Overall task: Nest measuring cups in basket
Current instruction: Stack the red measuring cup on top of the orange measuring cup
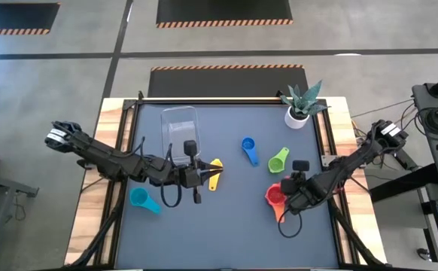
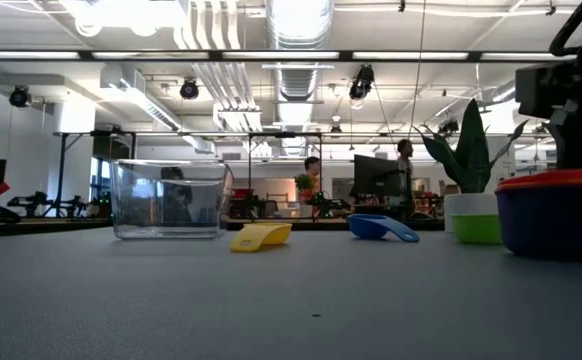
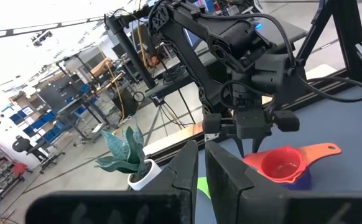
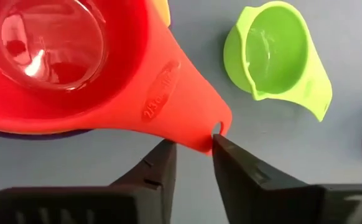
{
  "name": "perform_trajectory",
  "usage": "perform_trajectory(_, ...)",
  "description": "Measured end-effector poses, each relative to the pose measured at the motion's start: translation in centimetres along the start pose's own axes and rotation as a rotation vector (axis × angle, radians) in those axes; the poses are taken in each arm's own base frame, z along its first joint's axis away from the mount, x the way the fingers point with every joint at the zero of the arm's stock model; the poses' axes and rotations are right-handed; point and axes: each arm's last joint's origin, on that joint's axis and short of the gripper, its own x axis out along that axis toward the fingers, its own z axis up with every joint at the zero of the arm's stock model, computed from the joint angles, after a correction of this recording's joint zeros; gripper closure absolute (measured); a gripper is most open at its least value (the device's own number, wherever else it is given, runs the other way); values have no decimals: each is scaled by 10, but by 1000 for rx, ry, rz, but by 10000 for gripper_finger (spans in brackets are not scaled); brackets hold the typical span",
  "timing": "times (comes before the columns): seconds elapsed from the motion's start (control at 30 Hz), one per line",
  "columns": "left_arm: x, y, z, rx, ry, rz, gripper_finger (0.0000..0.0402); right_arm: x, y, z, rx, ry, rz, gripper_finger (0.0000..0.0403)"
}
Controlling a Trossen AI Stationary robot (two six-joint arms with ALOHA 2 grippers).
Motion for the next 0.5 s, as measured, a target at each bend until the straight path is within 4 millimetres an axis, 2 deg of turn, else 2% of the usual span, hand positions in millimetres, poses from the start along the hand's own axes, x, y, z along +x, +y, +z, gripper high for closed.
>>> perform_trajectory(0.3,0,0,0,1,2,2,389,-1,1,0,9,11,26,387)
perform_trajectory(0.5,0,0,0,1,2,2,389,-2,0,0,12,13,25,394)
